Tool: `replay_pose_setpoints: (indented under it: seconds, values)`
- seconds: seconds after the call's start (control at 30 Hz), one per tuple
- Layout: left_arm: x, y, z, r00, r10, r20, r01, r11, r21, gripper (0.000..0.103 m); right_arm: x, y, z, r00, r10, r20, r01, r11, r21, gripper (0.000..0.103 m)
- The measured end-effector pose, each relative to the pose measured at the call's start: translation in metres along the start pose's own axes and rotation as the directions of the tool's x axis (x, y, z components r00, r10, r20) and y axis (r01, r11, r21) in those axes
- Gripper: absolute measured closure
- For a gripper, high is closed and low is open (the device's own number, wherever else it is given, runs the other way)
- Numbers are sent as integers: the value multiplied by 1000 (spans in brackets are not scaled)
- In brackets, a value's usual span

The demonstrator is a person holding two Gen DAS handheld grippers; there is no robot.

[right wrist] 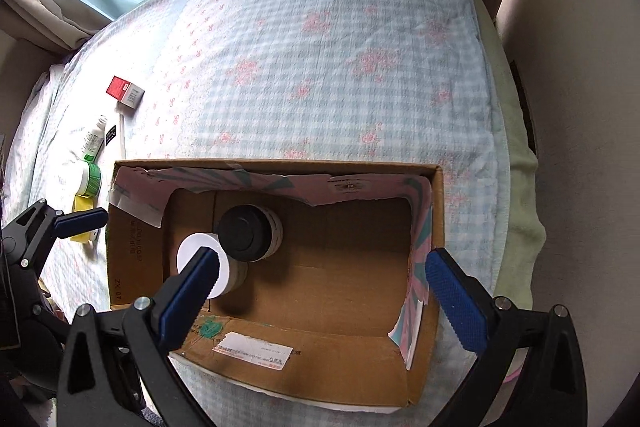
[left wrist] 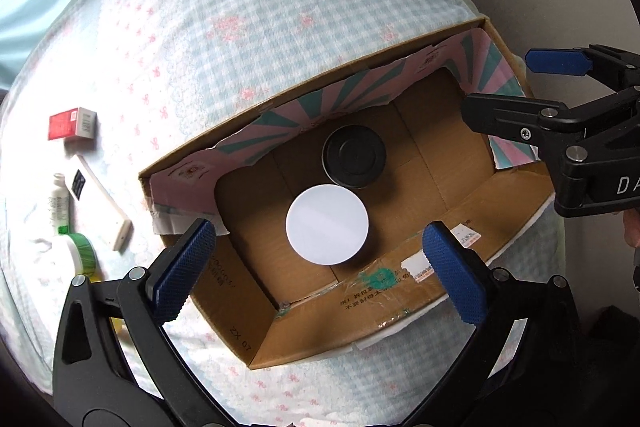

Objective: Organize rigid objects
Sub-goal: 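Lower both jars into the cardboard box and open both grippers, then withdraw both tools from the box toward the remaining objects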

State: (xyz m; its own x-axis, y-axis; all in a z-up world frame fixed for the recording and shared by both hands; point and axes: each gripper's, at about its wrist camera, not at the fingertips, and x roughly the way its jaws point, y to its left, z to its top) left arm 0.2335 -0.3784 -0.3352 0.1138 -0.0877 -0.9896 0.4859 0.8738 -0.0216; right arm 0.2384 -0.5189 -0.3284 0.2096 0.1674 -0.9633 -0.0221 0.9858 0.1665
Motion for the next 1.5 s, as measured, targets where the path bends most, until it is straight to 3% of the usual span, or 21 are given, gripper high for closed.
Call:
replay_pose_setpoints:
  seconds: [0.2,0.43,0.7,0.9,1.03,1.13,1.5]
  values:
    - [-29,-3,-9,999,3,34,-3,1000,15,0,-30,4,-10,999,-16,32,15,1000,27,0]
    - [-89,12,-39,994,7,107,-6,1000,-7,0,-82,28,-26,993,-70,97,70,998,8,0]
    - [-171,63,-102,977,64,204,-36,990,-136,0,-130,87,-24,989,-46,142,57,996,-74,0]
    - [-217,122,-159,958,148,247,-71,953,-293,0,-157,156,-10,983,-1,182,36,982,-186,0]
    - [-234,170,-198,950,162,268,-38,910,-413,0,-166,206,3,979,48,196,1,970,-244,0]
    - [-240,205,-226,946,181,270,-18,859,-512,0,-164,243,17,978,98,185,-42,958,-285,0]
    - [-206,299,-283,956,161,246,97,618,-780,0,-89,366,76,985,171,-3,-158,903,-399,0]
